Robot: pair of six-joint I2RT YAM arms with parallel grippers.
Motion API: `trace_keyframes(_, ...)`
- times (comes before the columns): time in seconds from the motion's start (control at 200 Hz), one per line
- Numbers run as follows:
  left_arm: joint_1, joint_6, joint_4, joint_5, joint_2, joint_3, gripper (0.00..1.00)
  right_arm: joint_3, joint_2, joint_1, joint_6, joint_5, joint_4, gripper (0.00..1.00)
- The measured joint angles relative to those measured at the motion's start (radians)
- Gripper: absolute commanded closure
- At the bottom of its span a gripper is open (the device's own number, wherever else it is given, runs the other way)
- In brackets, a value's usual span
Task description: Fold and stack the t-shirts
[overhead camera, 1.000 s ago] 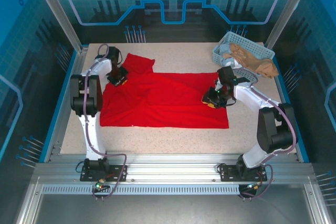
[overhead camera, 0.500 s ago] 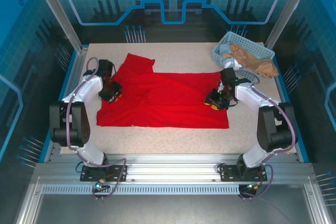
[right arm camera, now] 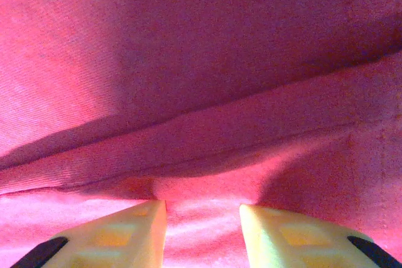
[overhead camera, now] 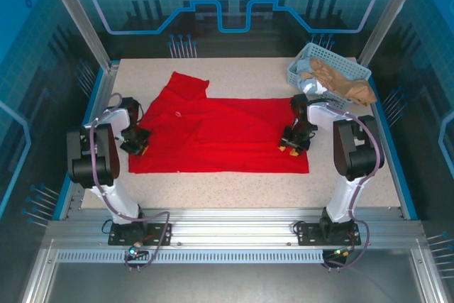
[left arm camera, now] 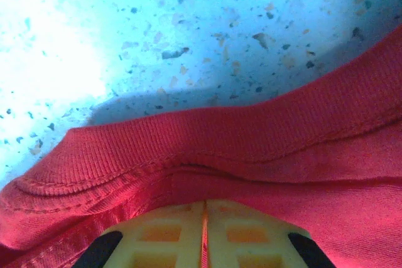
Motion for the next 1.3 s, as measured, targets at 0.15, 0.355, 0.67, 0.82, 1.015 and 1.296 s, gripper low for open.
trace_keyframes(0.15,0.004,-0.016,0.015,0.000,-0.055,-0.068,0.89,0.008,0.006,0.013,-0.012,0.017,-0.024,0.61)
trace_keyframes(0.355,0.068,-0.038,0.013,0.012,-0.138,-0.163,0.88,-0.062,-0.045,0.087,-0.014,0.044,-0.044,0.60)
trace_keyframes(0.67,0.175,-0.029,-0.021,0.021,-0.182,-0.206,0.83,-0.201,-0.159,0.130,0.012,0.010,-0.069,0.54)
trace_keyframes(0.82,0.140,0.004,-0.047,-0.002,-0.180,-0.093,0.69,-0.153,-0.206,0.108,0.001,0.019,-0.064,0.47)
trace_keyframes(1.015,-0.025,0.063,-0.016,0.019,-0.044,0.364,0.57,0.072,-0.222,0.040,-0.011,0.081,-0.010,0.47)
trace_keyframes(1.296,-0.160,0.150,0.059,0.113,0.415,0.929,0.53,0.274,-0.045,-0.008,-0.016,0.204,0.119,0.49)
